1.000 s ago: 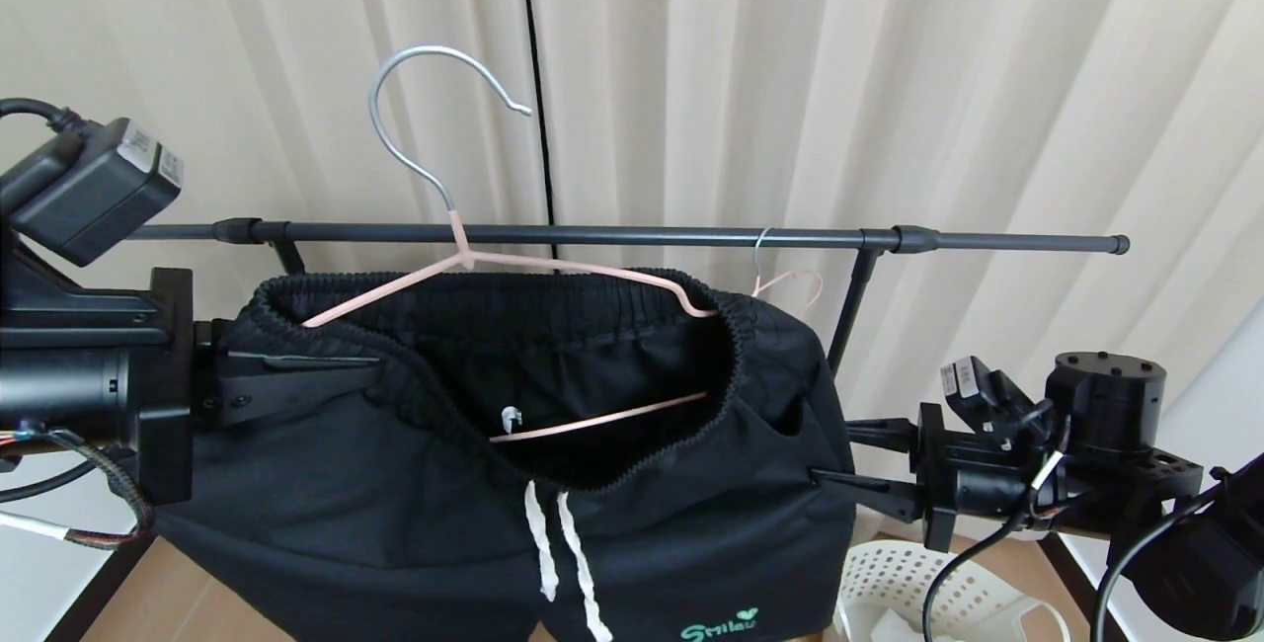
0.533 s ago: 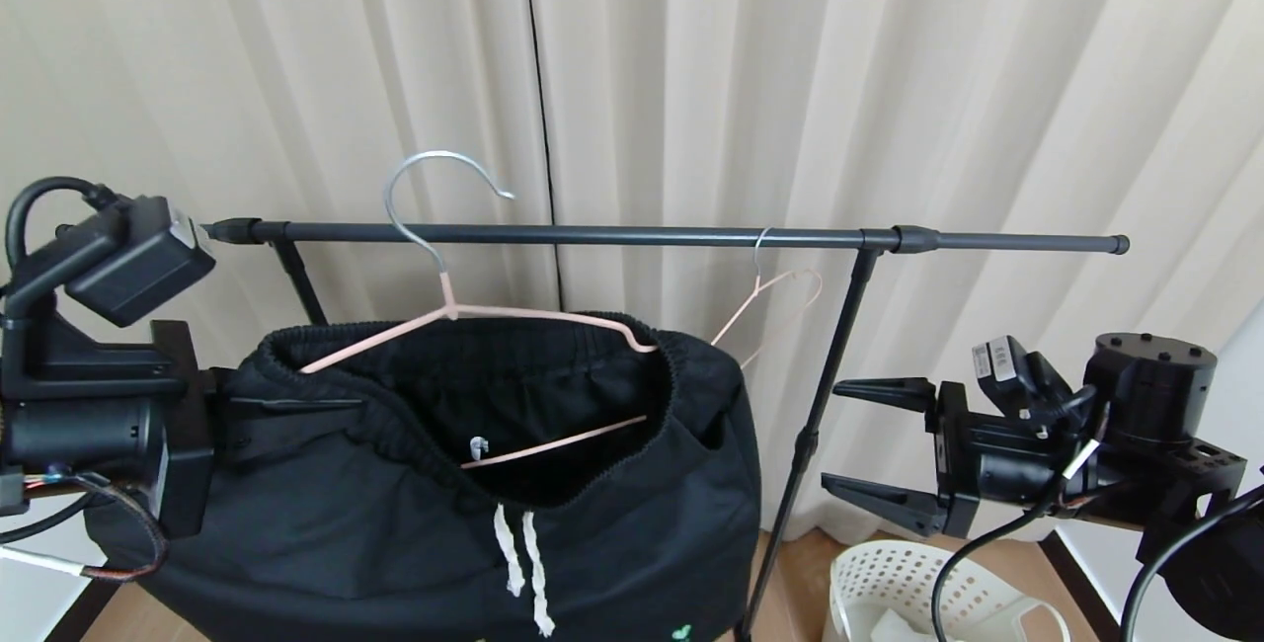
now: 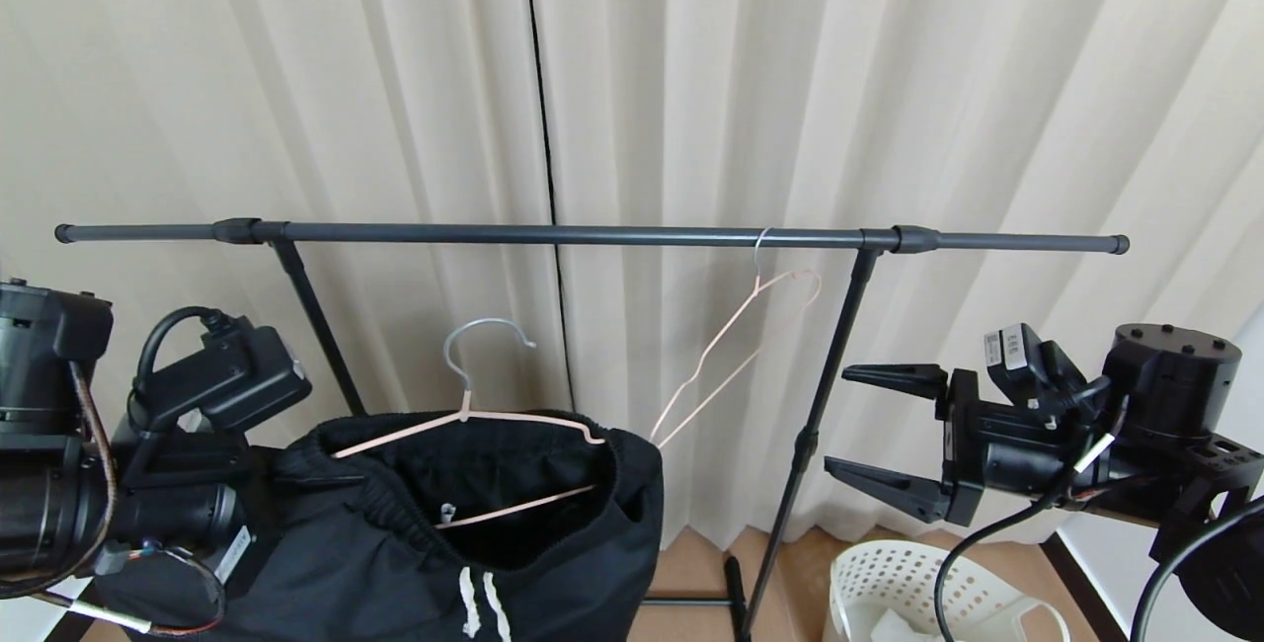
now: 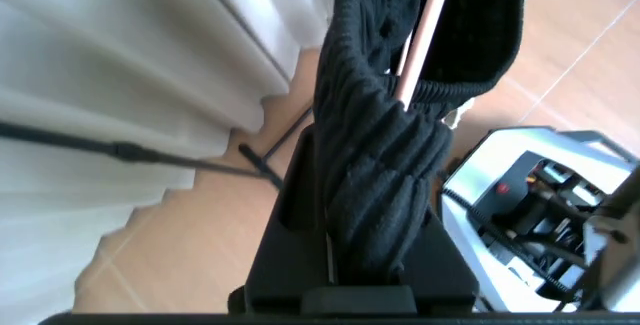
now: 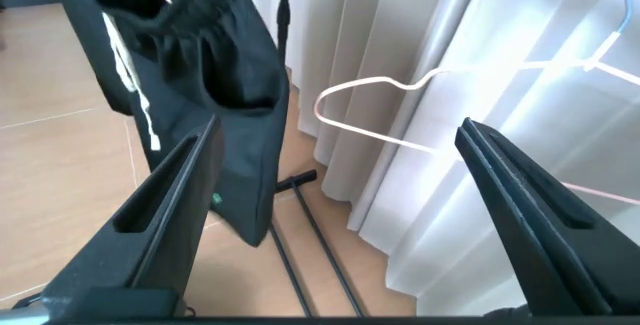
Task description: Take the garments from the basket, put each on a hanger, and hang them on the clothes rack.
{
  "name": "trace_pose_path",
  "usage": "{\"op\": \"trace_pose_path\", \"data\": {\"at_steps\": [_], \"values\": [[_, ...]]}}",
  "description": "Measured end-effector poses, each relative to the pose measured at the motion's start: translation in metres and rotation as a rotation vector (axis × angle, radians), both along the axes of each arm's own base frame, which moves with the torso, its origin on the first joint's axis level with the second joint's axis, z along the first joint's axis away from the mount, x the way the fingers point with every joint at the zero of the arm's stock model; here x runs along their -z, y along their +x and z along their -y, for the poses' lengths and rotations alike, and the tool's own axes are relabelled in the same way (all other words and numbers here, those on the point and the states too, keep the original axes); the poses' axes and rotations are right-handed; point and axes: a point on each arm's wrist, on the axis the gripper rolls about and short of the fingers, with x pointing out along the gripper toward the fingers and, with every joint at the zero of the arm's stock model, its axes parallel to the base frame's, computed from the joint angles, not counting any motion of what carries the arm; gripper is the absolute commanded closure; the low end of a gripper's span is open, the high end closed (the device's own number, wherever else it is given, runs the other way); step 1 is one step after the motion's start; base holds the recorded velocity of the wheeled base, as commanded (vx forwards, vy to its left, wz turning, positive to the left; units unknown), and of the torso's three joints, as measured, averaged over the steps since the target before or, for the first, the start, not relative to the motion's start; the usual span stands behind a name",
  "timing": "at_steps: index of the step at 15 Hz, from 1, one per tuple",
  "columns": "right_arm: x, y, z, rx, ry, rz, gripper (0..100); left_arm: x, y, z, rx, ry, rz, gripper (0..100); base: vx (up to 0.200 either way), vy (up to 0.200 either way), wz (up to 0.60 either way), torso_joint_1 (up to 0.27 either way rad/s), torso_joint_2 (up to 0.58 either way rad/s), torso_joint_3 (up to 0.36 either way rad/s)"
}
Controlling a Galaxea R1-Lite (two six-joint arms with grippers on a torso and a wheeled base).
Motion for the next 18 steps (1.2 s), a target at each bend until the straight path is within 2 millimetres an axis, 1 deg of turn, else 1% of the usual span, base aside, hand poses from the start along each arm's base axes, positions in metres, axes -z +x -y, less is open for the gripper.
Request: {"op": "trace_pose_path", "data": {"at_steps": [5, 8, 10, 12, 15, 18], "values": [[-0.001, 0.000, 0.000, 0.002, 0.000, 0.002, 0, 0.034, 0.013, -0.001, -0.074, 0.070, -0.028, 100, 0.000, 0.000, 0.00, 0.000, 0.00, 0.000], [-0.001, 0.001, 0.000, 0.001, 0.000, 0.003, 0, 0.047, 0.024, -0.001, -0.137, 0.092, -0.040, 100, 0.000, 0.000, 0.00, 0.000, 0.00, 0.000], [0.000, 0.001, 0.000, 0.002, 0.000, 0.001, 0, 0.048, 0.038, -0.002, -0.248, 0.056, -0.019, 100, 0.000, 0.000, 0.00, 0.000, 0.00, 0.000], [0.000, 0.001, 0.000, 0.002, 0.000, 0.001, 0, 0.046, 0.051, 0.000, -0.318, -0.002, 0.006, 100, 0.000, 0.000, 0.00, 0.000, 0.00, 0.000], [0.000, 0.001, 0.000, 0.002, 0.000, 0.001, 0, 0.044, 0.067, 0.002, -0.376, -0.058, -0.004, 100, 0.000, 0.000, 0.00, 0.000, 0.00, 0.000], [0.000, 0.001, 0.000, 0.002, 0.000, 0.000, 0, 0.041, 0.080, 0.007, -0.395, -0.125, 0.023, 100, 0.000, 0.000, 0.00, 0.000, 0.00, 0.000]]}}
